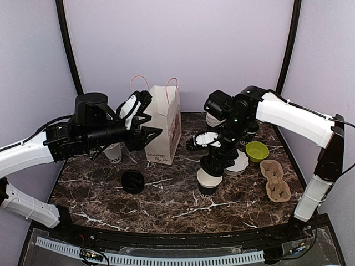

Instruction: Pack the takeout coffee

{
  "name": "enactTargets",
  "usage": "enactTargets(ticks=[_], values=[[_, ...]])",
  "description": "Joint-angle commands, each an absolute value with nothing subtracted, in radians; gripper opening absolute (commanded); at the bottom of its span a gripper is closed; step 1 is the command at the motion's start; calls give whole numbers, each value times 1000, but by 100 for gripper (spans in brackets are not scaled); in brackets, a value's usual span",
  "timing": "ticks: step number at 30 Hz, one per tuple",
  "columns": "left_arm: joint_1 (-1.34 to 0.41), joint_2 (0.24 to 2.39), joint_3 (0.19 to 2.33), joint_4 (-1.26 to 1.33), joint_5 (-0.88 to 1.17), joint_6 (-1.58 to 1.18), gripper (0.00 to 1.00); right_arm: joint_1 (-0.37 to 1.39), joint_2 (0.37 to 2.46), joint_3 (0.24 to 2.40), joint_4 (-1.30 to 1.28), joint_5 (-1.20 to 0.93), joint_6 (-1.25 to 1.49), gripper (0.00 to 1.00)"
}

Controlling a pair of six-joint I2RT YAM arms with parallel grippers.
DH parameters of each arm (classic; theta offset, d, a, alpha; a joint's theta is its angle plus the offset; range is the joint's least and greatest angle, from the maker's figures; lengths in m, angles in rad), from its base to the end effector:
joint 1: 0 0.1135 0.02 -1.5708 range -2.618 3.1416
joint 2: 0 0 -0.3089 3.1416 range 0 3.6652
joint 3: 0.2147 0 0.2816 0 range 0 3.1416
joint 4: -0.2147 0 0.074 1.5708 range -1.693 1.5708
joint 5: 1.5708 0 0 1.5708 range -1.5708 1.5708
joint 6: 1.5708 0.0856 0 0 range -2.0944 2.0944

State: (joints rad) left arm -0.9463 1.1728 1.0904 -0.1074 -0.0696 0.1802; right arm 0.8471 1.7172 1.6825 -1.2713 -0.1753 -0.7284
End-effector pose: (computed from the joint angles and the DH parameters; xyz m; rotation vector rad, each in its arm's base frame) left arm 0.2013 -0.2691 0.4053 0.9101 1.5374 -0.4938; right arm 0.2428 0.2973 0.3167 -2.0617 2.0046 0.2749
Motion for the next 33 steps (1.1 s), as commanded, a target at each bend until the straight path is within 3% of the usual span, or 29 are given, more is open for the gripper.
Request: enactTargets(ticks=[1, 24, 33], values=[[-946, 1136, 1082, -111, -80, 178, 62, 881, 1754, 1698, -1296, -124, -744, 69], [-947, 1143, 1046, -83, -69, 175, 62, 923, 1824, 1700, -1309, -74, -731, 70], [-947, 1132, 1032, -73, -70, 168, 62, 931, 1837, 1708, -1295, -52, -718, 76]])
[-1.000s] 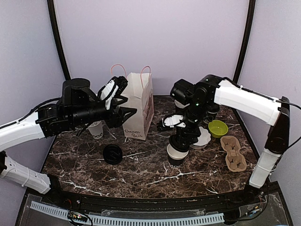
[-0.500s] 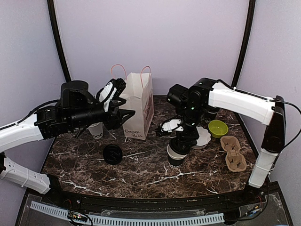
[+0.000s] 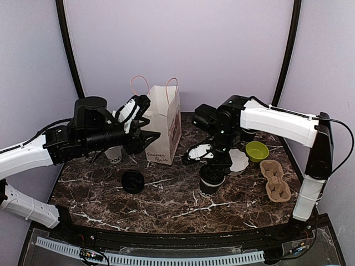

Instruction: Pack the takeout coffee

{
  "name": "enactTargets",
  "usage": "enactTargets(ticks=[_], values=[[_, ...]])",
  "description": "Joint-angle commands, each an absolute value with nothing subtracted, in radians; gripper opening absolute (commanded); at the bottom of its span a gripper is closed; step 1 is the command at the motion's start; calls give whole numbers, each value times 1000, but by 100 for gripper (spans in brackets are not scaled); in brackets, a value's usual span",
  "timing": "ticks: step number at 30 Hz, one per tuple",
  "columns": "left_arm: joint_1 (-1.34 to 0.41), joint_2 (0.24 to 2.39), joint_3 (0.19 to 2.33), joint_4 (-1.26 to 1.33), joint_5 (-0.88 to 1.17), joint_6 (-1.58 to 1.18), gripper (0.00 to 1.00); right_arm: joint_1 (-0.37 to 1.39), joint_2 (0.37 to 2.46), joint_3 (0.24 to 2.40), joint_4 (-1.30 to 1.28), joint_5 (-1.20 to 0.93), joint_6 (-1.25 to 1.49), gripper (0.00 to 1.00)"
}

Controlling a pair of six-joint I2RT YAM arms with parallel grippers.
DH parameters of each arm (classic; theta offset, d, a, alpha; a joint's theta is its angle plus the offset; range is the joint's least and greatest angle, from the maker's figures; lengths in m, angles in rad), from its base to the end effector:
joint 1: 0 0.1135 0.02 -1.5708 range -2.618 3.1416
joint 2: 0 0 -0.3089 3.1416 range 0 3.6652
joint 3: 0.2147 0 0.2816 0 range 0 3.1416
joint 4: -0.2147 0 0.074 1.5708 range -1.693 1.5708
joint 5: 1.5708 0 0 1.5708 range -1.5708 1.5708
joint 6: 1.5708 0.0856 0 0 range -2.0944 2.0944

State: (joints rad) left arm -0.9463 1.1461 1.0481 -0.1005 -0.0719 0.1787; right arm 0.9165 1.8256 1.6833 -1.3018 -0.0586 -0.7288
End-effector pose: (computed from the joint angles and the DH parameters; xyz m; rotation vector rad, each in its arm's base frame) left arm 0.1971 -0.2630 0.3963 0.9122 1.5460 -0.4903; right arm 0.2388 0.3195 0.2746 -2.2167 2.0498 0.1060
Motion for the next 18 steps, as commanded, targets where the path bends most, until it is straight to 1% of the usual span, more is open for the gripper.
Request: enactTargets(ticks=[1, 10, 18], values=[[-947, 1133, 1031, -72, -69, 168, 62, 932, 1838, 1712, -1295, -52, -719, 76], [-946, 1143, 1052, -109, -79, 163, 62, 936, 1807, 1715, -1278, -45, -718, 82], [-946, 1117, 1037, -135, -82, 142, 62, 937, 1811, 1726, -1285, -41, -720, 82]])
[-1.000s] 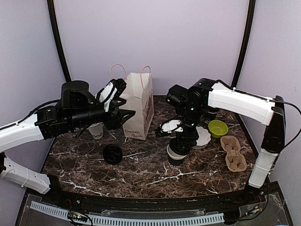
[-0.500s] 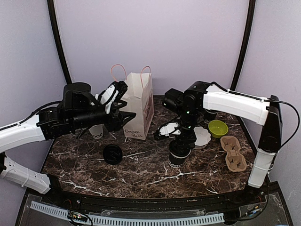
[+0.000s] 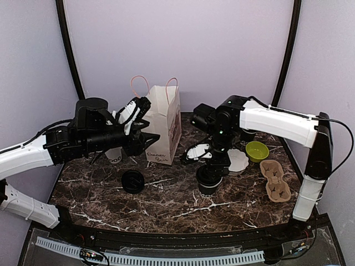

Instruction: Pack the takeout coffee

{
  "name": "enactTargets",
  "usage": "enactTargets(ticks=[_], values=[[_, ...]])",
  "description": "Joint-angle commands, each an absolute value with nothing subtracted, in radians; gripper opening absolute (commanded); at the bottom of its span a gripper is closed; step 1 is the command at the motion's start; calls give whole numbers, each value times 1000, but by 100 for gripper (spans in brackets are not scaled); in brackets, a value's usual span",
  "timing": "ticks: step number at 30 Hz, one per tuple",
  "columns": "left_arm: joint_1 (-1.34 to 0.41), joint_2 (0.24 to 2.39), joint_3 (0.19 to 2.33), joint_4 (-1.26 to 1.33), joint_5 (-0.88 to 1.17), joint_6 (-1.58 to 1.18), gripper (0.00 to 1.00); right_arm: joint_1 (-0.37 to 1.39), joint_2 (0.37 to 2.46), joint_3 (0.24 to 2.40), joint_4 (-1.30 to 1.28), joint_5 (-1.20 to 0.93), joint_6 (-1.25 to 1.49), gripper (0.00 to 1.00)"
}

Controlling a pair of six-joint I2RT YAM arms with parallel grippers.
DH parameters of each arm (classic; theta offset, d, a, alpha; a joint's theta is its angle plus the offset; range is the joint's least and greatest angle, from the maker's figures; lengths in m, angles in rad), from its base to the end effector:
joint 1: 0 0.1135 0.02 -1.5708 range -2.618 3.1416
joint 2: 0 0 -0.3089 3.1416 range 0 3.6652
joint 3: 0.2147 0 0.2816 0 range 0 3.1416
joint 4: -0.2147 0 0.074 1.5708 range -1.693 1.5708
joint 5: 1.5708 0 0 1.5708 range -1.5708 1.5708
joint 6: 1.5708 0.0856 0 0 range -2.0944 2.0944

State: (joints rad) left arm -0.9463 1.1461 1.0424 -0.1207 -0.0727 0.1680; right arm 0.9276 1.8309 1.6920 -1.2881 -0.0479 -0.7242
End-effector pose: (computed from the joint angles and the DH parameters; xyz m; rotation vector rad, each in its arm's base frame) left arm 0.1968 -0.2624 0.3907 0.9180 1.5733 -0.4896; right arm 0.2385 0.3250 0.2755 -2.2104 2.0312 0.0935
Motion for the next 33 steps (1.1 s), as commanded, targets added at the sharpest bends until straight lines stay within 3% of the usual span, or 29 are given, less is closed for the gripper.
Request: enactTargets(ticks=[1, 8, 13, 17, 23, 33], values=[[-946, 1111, 1032, -131, -89, 127, 62, 937, 1804, 1725, -1286, -43, -719, 82], [-946, 1133, 997, -170, -43, 25, 68, 935, 1719, 1700, -1297, -64, -732, 87], [-949, 1231, 991, -130, 113, 14, 65, 881, 1662, 1672, -1307, -130, -729, 86], [-961, 1316, 1007, -59, 159, 42, 64, 767, 1582, 1558, -1215, -203, -749, 82], [-991, 1463, 1081, -19, 212, 110, 61, 562, 1523, 1354, -1073, -434, -690, 65], [-1013, 1624, 1171, 65, 296, 153, 63, 533, 1516, 1144, -896, -500, -538, 59]])
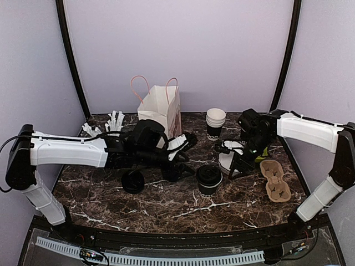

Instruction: Pack the takeout coffee

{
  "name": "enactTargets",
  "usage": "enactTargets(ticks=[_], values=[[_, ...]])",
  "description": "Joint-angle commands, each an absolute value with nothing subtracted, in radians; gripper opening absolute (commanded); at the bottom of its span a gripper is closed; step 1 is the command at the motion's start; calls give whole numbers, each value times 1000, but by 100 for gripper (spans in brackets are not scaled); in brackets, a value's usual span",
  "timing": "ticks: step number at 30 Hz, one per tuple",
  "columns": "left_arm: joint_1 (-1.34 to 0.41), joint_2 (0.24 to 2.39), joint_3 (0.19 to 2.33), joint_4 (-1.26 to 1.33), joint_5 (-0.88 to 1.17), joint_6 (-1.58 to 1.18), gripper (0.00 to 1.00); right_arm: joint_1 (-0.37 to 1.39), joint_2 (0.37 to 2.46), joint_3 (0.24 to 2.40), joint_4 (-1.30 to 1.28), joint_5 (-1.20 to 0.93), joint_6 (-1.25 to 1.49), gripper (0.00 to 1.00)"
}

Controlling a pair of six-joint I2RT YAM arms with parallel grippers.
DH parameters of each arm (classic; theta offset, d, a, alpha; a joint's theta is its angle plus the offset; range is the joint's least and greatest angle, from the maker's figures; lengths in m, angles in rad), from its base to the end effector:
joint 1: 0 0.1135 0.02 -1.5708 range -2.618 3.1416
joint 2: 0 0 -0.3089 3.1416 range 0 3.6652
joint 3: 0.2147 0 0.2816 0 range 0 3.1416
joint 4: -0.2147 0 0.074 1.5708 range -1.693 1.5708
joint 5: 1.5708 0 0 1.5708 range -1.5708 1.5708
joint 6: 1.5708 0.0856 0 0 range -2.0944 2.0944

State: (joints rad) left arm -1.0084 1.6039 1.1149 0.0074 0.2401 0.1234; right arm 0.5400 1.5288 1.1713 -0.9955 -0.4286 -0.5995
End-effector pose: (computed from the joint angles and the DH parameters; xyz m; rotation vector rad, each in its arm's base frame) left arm 0.2177 -0.3836 0.2732 1.2720 1.7125 -0.7837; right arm 0.2550 0.1943 0.2338 -1.5948 2.3638 0.6109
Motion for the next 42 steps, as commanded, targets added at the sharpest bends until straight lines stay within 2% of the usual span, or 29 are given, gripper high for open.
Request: enactTargets(ticks=[1, 7, 12, 13, 15, 25, 32, 42], values=[[-1013, 1638, 1187, 68, 302, 154, 64, 532, 1523, 1141, -880, -503, -533, 59], [-1016, 1692, 1226, 97, 369, 143, 68, 517, 1572, 1135, -843, -543, -522, 54], [-1023, 1725, 1234, 119, 349, 169, 71, 515, 1622, 1131, -832, -563, -528, 51], [-1024, 1736, 1241, 116, 345, 179, 80, 514, 1628, 1131, -832, -565, -530, 51], [-1027, 1753, 1253, 102, 341, 192, 84, 514, 1633, 1125, -824, -566, -531, 50], [-1031, 1816, 1286, 77, 327, 234, 83, 514, 1667, 1139, -828, -583, -532, 50], [-1035, 1863, 1323, 72, 282, 254, 78, 514, 1675, 1146, -839, -567, -534, 50], [-1037, 1912, 1351, 48, 277, 278, 74, 462, 1588, 1143, -935, -491, -574, 57]])
